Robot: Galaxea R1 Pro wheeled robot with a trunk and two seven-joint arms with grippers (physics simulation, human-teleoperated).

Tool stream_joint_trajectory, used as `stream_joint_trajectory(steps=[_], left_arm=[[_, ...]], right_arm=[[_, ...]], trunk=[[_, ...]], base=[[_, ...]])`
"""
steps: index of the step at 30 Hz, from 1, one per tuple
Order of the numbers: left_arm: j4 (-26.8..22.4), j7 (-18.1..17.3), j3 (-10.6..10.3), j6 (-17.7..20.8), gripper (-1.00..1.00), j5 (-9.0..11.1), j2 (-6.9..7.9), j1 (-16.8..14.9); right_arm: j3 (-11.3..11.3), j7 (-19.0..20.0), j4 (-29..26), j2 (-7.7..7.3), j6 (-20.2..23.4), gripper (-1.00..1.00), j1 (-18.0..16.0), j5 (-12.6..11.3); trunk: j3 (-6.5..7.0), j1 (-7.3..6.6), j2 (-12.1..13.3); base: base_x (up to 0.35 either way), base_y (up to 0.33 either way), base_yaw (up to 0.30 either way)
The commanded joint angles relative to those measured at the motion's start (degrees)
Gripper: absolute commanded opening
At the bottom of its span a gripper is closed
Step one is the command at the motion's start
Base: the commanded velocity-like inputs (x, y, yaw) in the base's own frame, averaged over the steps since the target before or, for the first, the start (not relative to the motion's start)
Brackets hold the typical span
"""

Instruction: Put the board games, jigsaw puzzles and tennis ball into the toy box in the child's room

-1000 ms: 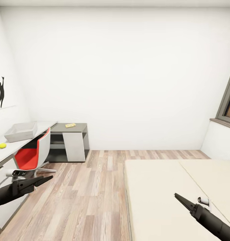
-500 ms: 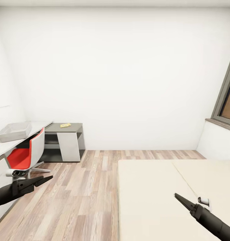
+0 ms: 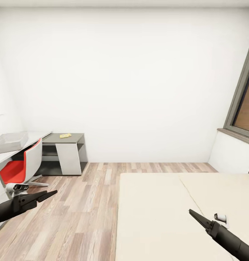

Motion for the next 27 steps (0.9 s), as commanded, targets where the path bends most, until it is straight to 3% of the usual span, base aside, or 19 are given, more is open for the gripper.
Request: stream_joint_trajectory(steps=[1,27], left_arm=[[0.0,-0.2,0.0,0.6,1.00,-0.1,0.01,0.0],[0.0,-0.2,0.0,0.6,1.00,-0.1,0.01,0.0]], right_arm=[[0.0,-0.1,0.0,-0.03,0.4,1.00,0.0,-0.4],[0.0,-0.1,0.0,-0.10,0.9,1.00,0.0,-0.5]], trunk=[[-0.01,0.02,0.0],[-1.73,0.02,0.0]], base=[[0.000,-0.296,0.000],[0.000,-0.292,0.000]])
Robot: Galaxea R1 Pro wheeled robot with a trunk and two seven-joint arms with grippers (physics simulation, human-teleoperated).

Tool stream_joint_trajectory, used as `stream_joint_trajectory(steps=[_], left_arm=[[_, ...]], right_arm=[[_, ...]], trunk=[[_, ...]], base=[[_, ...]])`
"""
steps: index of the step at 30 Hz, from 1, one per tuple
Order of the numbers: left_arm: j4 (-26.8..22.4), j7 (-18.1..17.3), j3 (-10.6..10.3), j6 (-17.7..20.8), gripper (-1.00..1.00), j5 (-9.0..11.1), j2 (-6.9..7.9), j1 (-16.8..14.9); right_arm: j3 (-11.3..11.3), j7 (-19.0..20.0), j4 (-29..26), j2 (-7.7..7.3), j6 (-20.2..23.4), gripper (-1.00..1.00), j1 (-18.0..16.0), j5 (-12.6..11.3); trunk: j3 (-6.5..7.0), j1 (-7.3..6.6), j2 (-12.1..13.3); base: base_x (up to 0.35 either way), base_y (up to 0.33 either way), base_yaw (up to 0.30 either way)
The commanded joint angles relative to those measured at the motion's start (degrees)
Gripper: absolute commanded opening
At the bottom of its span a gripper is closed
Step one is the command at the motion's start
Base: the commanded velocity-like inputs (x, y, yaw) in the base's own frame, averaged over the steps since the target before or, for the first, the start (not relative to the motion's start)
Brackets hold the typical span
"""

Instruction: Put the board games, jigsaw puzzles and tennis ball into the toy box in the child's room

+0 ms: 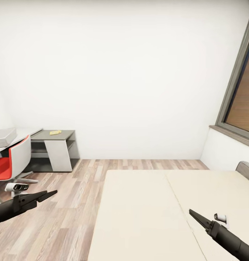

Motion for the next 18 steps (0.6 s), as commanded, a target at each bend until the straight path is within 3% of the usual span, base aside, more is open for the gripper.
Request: stream_joint_trajectory(steps=[1,18], left_arm=[[0.0,-0.2,0.0,0.6,1.00,0.0,0.01,0.0],[0.0,-0.2,0.0,0.6,1.00,0.0,0.01,0.0]], right_arm=[[0.0,-0.1,0.0,-0.01,0.4,1.00,0.0,-0.4],[0.0,-0.1,0.0,0.07,0.4,1.00,0.0,-0.3]], trunk=[[-0.11,0.02,0.0],[-0.69,0.02,0.0]], base=[[0.000,-0.206,0.000],[0.000,-0.036,0.000]])
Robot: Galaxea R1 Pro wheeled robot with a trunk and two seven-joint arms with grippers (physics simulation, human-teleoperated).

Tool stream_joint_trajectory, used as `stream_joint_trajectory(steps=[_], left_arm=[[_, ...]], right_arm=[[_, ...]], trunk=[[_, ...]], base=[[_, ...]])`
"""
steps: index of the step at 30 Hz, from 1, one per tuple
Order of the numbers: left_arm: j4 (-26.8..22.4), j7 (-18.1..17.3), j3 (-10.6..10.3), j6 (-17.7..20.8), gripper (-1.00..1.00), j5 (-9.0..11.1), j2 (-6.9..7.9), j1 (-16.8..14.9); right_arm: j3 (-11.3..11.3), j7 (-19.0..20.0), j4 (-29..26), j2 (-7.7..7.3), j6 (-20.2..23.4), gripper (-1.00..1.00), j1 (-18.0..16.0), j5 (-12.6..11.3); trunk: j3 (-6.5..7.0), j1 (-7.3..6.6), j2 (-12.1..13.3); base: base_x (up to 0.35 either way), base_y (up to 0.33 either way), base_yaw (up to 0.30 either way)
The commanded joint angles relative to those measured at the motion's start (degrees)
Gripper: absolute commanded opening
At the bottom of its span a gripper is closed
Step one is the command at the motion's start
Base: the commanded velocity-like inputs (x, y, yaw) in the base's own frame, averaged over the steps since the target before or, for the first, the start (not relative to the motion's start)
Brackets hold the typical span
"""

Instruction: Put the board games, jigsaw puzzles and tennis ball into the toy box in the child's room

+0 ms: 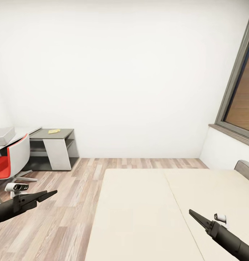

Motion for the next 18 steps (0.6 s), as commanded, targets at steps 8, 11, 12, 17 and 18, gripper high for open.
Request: stream_joint_trajectory(steps=[8,11,12,17,18], left_arm=[[0.0,-0.2,0.0,0.6,1.00,0.0,0.01,0.0],[0.0,-0.2,0.0,0.6,1.00,0.0,0.01,0.0],[0.0,-0.2,0.0,0.6,1.00,0.0,0.01,0.0],[0.0,-0.2,0.0,0.6,1.00,0.0,0.01,0.0],[0.0,-0.2,0.0,0.6,1.00,0.0,0.01,0.0]], right_arm=[[0.0,-0.1,0.0,0.00,0.4,1.00,0.0,-0.4],[0.0,-0.1,0.0,0.00,0.4,1.00,0.0,-0.4],[0.0,-0.1,0.0,0.00,0.4,1.00,0.0,-0.4],[0.0,-0.1,0.0,0.00,0.4,1.00,0.0,-0.4],[0.0,-0.1,0.0,0.00,0.4,1.00,0.0,-0.4]], trunk=[[-0.01,0.02,0.0],[-0.01,0.02,0.0],[-0.01,0.02,0.0],[-0.01,0.02,0.0],[-0.01,0.02,0.0]], base=[[0.000,-0.014,0.000],[0.000,-0.140,0.000],[0.000,-0.212,0.000],[0.000,-0.249,0.000],[0.000,-0.238,0.000]])
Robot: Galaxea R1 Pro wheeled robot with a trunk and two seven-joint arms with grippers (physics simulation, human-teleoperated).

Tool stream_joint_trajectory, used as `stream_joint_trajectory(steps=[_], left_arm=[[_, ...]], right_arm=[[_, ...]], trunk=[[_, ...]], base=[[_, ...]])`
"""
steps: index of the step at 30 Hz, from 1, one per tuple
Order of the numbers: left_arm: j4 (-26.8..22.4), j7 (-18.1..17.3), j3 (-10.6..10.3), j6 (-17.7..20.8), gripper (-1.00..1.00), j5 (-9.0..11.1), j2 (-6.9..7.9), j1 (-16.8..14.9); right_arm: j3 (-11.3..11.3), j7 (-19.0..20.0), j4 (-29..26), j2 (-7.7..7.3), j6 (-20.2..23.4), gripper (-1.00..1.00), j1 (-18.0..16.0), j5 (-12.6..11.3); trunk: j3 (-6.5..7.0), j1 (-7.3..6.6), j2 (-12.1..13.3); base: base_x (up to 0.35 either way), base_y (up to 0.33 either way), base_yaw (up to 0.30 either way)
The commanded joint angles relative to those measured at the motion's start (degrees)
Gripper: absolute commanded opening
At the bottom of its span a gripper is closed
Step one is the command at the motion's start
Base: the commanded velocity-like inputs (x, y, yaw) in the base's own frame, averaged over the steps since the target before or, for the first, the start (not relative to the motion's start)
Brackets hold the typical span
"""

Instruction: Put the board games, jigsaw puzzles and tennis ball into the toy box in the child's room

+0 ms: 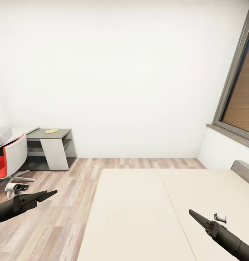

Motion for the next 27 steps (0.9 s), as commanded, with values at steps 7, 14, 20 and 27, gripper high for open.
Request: stream_joint_trajectory(steps=[7,14,20,27], left_arm=[[0.0,-0.2,0.0,0.6,1.00,-0.1,0.01,0.0],[0.0,-0.2,0.0,0.6,1.00,-0.1,-0.02,0.0],[0.0,-0.2,0.0,0.6,1.00,-0.1,-0.06,0.0],[0.0,-0.2,0.0,0.6,1.00,-0.1,-0.07,0.0]], right_arm=[[0.0,-0.1,0.0,-0.01,0.4,1.00,0.0,-0.4],[0.0,-0.1,0.0,-0.01,0.4,1.00,0.0,-0.4],[0.0,-0.1,0.0,-0.05,0.4,1.00,0.0,-0.4],[0.0,-0.1,0.0,-0.05,0.4,1.00,0.0,-0.4]], trunk=[[-0.01,0.02,0.0],[-0.01,0.02,0.0],[-0.01,0.02,0.0],[-0.01,0.02,0.0]], base=[[0.000,-0.184,0.000],[0.000,-0.221,0.000],[0.000,-0.065,0.000],[0.000,-0.014,0.000]])
